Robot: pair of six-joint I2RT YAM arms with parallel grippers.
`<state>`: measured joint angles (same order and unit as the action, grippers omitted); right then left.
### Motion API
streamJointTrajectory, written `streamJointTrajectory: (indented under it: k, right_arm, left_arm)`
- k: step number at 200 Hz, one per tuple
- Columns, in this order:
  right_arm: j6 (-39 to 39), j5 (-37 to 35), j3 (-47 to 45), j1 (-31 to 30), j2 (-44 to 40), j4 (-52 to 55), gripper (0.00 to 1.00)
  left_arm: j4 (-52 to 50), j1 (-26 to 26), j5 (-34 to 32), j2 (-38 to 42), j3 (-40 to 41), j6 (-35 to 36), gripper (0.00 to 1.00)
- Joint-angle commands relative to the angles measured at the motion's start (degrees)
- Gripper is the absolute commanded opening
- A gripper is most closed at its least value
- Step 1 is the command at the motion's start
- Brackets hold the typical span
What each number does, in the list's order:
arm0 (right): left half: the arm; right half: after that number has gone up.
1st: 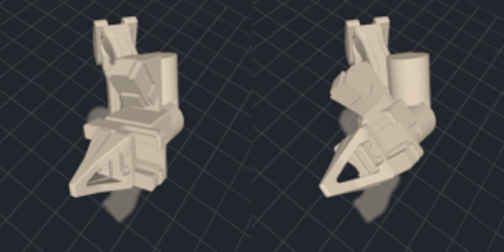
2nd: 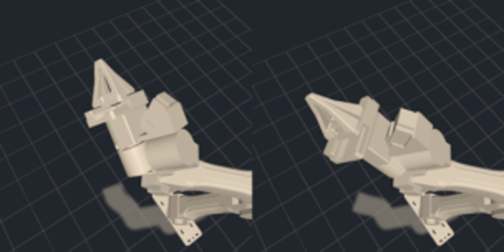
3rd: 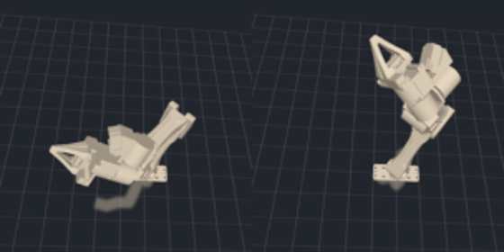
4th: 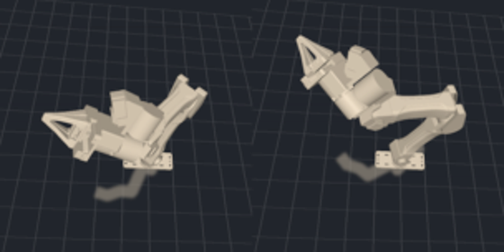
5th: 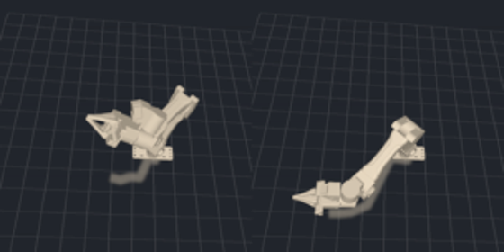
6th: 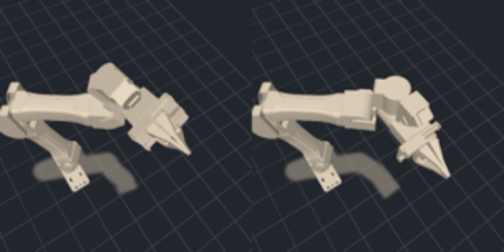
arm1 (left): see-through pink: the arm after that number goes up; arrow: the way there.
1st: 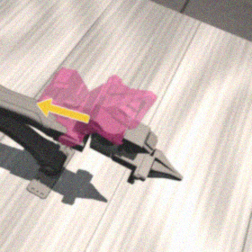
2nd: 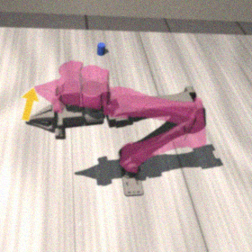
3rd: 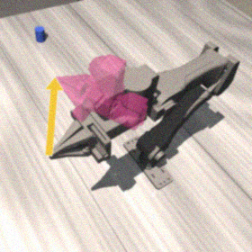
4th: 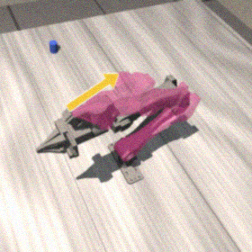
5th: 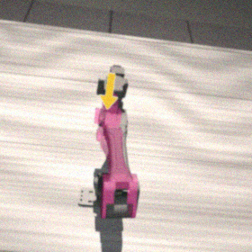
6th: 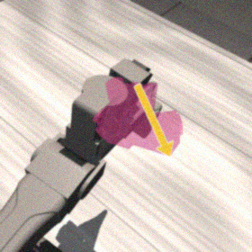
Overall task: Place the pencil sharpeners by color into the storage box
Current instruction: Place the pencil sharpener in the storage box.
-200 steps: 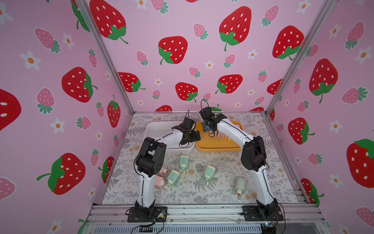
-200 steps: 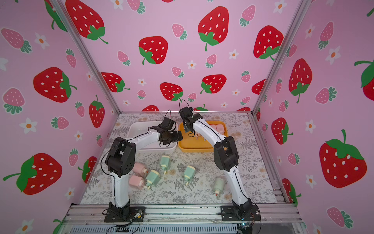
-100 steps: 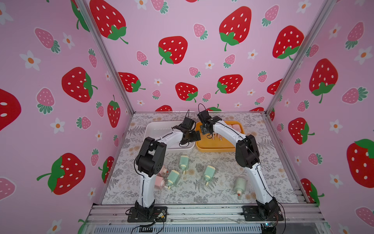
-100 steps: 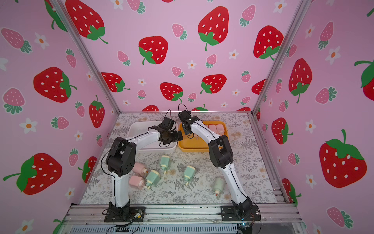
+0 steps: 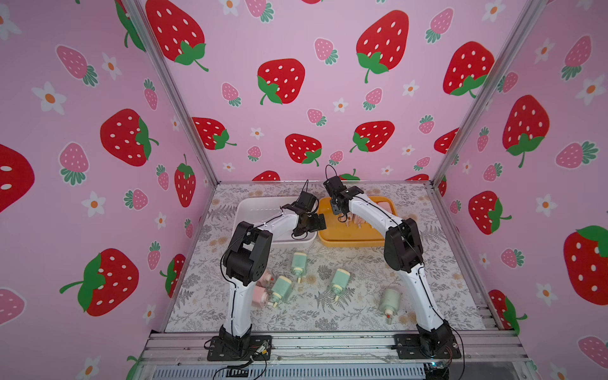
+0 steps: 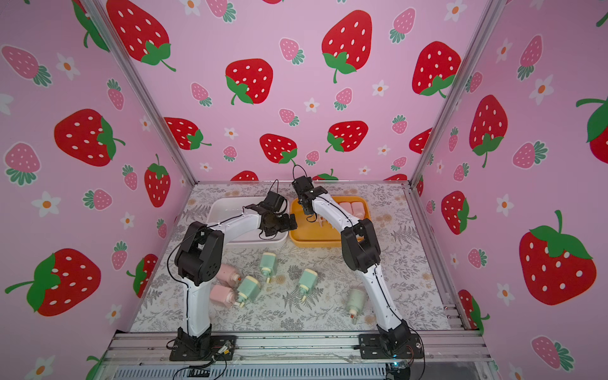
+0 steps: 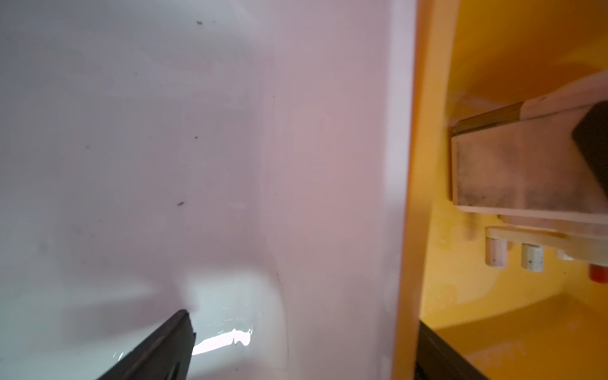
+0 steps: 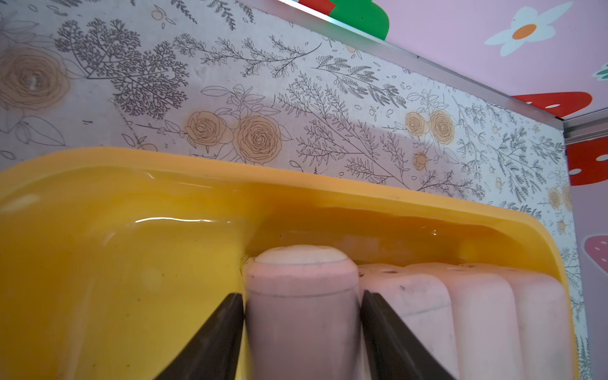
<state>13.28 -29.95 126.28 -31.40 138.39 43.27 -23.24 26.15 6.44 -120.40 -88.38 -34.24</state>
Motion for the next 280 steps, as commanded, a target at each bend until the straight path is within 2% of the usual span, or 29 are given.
streamJointTrajectory:
  k: [1, 31, 111, 127, 157, 175, 189, 211, 248, 280]
  right_arm:
    - [0.87, 1.17, 1.01, -0.07, 0.49, 2.72, 0.56]
    - [2.59, 0.58, 0.99, -0.15, 0.00, 5.13, 0.53]
    - [5.61, -1.33, 4.02, -0.51, -0.67, 12.10, 0.53]
    - [5.92, -1.12, 4.63, -0.44, -0.67, 12.88, 0.50]
    - [5.66, -0.77, 7.64, -0.45, 1.05, 15.10, 0.51]
    - [6.96, 2.15, 10.04, -0.51, 2.32, 17.44, 0.51]
    - [7.79, 4.23, 9.52, -0.58, 2.56, 17.11, 0.57]
    - [8.51, 3.37, 9.44, -0.35, 3.34, 17.28, 0.60]
    - [9.47, 5.20, 9.02, 0.67, 2.96, 16.67, 0.62]
    - [10.26, 7.77, 5.12, 0.99, 1.13, 11.55, 0.61]
  left_arm:
    - [-1.53, -0.05, -0.46, -0.63, -2.15, 0.40, 1.00]
    - [-1.54, -0.05, -0.38, -0.67, -1.98, 0.46, 1.00]
    - [-1.72, -0.07, 0.15, -0.71, -2.34, 0.83, 1.00]
    - [-1.72, -0.06, 0.26, -0.71, -2.31, 0.76, 1.00]
    - [-1.72, -0.06, 0.40, -0.67, -2.42, 0.93, 1.00]
    - [-1.72, -0.05, 0.59, -0.71, -2.47, 0.93, 1.00]
    - [-1.68, -0.05, 0.81, -0.89, -2.60, 0.83, 1.00]
    - [-2.06, -0.06, 1.03, -1.29, -3.16, 0.84, 1.00]
    - [-2.23, -0.04, 0.86, -1.15, -2.56, 0.87, 1.00]
    - [-2.31, -0.05, 0.78, -1.24, -2.20, 0.92, 1.00]
